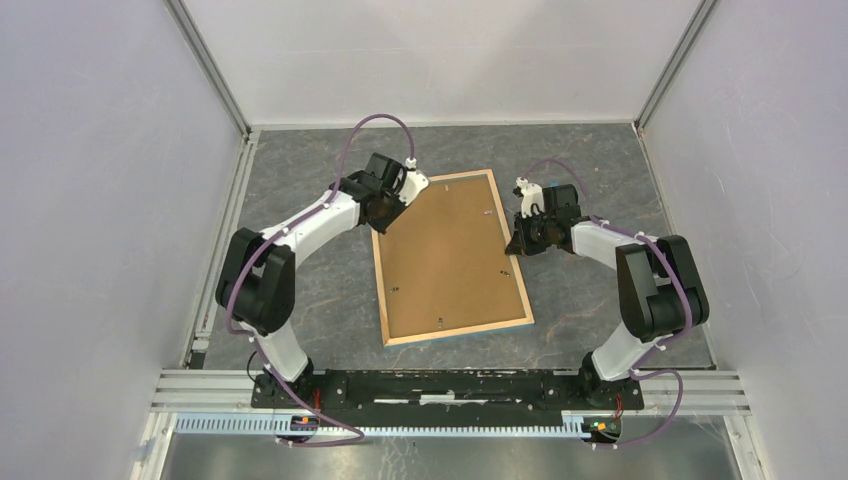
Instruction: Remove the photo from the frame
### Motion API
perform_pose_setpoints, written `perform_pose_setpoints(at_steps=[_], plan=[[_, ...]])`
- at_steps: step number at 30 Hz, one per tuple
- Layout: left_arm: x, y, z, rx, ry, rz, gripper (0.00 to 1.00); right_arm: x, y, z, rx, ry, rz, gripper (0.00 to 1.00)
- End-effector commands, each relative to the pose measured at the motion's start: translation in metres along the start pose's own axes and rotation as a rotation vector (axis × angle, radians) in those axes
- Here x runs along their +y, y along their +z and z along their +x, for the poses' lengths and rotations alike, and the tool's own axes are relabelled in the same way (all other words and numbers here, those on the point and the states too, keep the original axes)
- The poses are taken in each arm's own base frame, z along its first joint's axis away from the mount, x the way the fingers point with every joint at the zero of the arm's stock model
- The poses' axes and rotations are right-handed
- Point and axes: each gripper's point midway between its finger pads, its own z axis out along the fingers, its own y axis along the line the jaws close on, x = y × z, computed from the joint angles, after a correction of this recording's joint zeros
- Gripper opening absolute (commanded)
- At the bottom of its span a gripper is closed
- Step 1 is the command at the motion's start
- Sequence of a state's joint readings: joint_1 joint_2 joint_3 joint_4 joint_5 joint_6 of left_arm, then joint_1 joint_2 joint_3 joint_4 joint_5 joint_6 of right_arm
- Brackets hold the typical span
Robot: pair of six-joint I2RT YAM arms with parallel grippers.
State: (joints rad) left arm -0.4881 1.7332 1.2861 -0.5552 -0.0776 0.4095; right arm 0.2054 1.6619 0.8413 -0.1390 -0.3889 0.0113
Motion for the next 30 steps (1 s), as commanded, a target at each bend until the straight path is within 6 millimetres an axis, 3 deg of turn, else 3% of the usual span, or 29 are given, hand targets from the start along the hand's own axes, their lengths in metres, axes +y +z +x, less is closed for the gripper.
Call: perform_pose_setpoints(at_steps=[1,19,30], plan=[[0.016,0.004,-0.021,-0.057,0.024,-0.044,0.02,-0.006,0.013,0.043,0.133,-0.046,-0.004,0.0],[0.032,0.019,-0.033,-0.063,0.042,-0.112,0.02,-0.006,0.015,0.045,0.143,-0.04,-0.013,0.0],[0.004,0.023,-0.032,-0.083,-0.015,0.021,0.02,-0.007,0.016,0.046,0.147,-0.037,-0.013,0.0]])
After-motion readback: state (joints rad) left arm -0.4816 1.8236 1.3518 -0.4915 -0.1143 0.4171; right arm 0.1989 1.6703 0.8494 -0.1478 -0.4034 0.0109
